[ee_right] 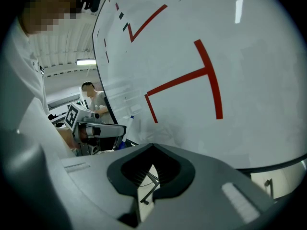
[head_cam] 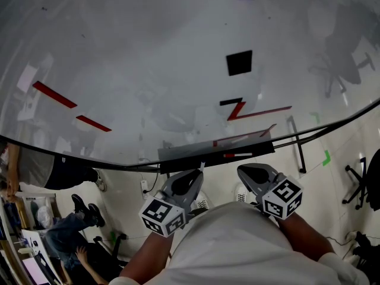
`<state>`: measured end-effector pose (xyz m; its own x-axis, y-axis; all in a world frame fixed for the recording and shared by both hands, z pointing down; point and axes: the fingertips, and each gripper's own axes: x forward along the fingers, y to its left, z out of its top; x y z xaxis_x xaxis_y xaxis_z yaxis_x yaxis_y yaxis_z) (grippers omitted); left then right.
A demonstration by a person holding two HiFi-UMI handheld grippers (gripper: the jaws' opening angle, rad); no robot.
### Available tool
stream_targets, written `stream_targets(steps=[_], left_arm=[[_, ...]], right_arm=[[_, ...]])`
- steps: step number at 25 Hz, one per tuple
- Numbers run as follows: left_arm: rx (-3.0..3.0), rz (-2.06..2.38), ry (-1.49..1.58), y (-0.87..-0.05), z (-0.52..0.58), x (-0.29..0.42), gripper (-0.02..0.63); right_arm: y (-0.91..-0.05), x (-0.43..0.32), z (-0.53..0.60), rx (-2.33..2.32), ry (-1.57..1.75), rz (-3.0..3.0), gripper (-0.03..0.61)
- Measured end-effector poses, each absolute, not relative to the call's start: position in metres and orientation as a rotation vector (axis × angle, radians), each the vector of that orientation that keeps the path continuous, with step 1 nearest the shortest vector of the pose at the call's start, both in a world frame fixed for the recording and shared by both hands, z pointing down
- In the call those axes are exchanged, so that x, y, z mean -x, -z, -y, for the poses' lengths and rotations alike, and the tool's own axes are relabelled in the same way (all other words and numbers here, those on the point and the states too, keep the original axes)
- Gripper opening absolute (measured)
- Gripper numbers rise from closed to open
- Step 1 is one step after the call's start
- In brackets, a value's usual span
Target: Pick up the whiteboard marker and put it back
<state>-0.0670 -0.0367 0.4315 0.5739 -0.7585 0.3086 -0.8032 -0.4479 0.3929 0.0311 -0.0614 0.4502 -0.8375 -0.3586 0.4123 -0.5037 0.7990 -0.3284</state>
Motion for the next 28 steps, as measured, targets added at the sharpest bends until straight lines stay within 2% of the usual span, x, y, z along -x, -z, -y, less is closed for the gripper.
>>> stream_targets(steps=[11,21,28], left_arm=[[-2.338,1.271,-0.208,-0.437,0.040,0.070,0.052],[-2.488,1.346,-0.759,-0.470,0.042,0.074,0.052],[-2.540,1.329,-0.935,-0.476,0.041,0.070,0.052]], right_arm=[[-0.450,-0.030,0.063,-0.654,-0.610,2.655,0.002],[-0.452,-0.032,0.062,-0.661,-0.619,2.652,0.002],[-0.453,-0.035,0.063,-0.674,-0.626,2.653,0.002]])
